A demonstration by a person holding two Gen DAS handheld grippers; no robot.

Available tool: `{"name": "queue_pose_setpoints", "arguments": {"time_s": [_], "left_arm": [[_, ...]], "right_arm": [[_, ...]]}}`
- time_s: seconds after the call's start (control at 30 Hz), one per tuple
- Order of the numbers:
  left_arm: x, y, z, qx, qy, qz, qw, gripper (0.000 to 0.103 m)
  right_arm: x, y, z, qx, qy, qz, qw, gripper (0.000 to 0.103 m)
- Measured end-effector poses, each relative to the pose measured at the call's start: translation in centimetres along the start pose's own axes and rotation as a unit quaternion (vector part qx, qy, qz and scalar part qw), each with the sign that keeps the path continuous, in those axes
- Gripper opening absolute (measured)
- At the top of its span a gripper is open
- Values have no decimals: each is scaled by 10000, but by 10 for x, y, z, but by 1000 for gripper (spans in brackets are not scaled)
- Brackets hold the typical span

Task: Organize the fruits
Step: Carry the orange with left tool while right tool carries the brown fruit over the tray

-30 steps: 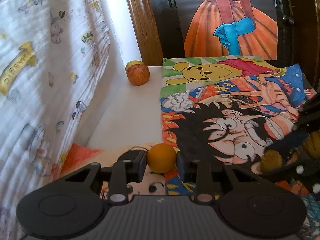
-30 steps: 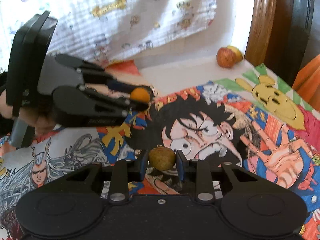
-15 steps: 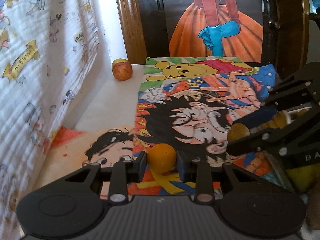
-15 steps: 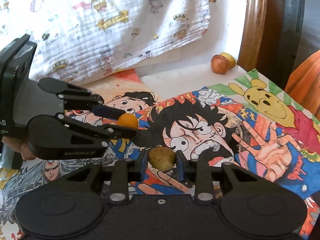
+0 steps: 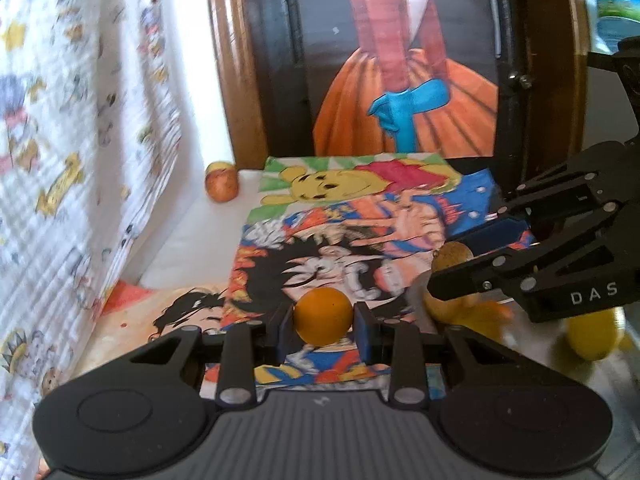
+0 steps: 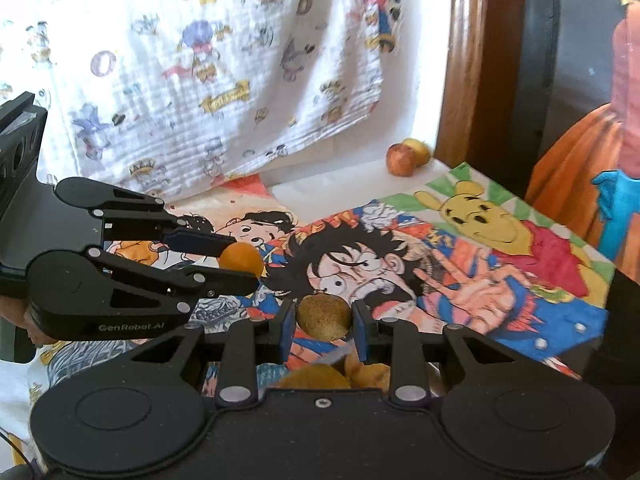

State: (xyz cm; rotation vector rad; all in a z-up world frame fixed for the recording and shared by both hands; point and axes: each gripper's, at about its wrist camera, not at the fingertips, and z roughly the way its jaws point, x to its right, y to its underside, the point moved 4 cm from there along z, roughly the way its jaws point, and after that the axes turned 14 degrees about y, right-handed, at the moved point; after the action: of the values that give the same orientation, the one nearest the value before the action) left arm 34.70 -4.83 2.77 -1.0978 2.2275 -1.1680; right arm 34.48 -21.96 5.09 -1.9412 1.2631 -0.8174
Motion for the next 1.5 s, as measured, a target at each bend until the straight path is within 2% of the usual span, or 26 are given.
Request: {"name": "queue_pose_setpoints", "arguments": {"time_s": [0.33, 0.77, 1.1, 1.33, 1.5], "left_arm": [[57, -8, -21, 201, 268, 170, 9993, 35], [113, 10, -41, 231, 730, 73, 9970, 35], [131, 33, -45, 119, 911, -260, 9954, 35], [136, 41, -46, 91, 892, -573, 9943, 35], [139, 50, -47, -23, 734, -957, 9927, 35]], "right_arm": [[16, 33, -68, 156, 370, 169, 9990, 32], [19, 88, -125, 93, 580, 413, 9974, 32], [19, 116, -134, 43, 666, 717, 9952, 32], [20, 124, -132, 77, 778, 926, 9926, 32], [24, 130, -128, 36, 807, 1048, 9912, 32]]}}
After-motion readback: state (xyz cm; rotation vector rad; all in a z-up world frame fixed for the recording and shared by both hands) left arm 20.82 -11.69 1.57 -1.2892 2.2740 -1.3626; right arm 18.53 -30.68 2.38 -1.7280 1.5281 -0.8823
